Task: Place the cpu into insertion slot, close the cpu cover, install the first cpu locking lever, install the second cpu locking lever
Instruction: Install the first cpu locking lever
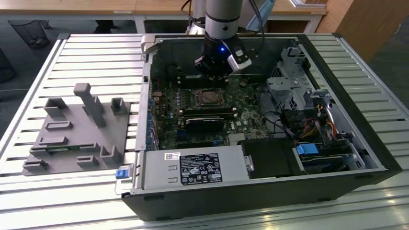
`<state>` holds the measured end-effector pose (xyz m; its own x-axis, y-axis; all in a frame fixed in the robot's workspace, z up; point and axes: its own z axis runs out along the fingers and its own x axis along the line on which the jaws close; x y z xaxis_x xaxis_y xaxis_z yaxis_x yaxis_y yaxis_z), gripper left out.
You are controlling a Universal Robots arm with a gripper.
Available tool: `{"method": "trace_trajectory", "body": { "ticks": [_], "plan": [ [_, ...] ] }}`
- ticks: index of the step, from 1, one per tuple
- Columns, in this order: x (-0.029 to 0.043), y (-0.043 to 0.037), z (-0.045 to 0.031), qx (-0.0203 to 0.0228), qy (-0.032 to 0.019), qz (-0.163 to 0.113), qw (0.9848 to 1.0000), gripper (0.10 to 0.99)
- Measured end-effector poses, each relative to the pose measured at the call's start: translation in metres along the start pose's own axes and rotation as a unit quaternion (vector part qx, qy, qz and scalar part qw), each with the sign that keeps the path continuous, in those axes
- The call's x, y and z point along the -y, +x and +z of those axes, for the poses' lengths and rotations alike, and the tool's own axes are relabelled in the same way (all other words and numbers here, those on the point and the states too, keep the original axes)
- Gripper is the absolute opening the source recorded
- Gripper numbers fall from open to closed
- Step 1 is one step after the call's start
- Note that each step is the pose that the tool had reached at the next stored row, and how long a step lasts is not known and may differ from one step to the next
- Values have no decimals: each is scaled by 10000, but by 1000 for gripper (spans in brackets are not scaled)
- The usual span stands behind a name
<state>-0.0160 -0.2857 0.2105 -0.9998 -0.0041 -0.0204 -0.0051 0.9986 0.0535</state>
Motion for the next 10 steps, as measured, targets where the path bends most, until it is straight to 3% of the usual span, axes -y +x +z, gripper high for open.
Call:
{"method": "trace_trajectory", "body": {
  "ticks": [10],
  "plan": [
    [27, 0, -2, 0, 0, 1, 10000, 106]
  ]
}}
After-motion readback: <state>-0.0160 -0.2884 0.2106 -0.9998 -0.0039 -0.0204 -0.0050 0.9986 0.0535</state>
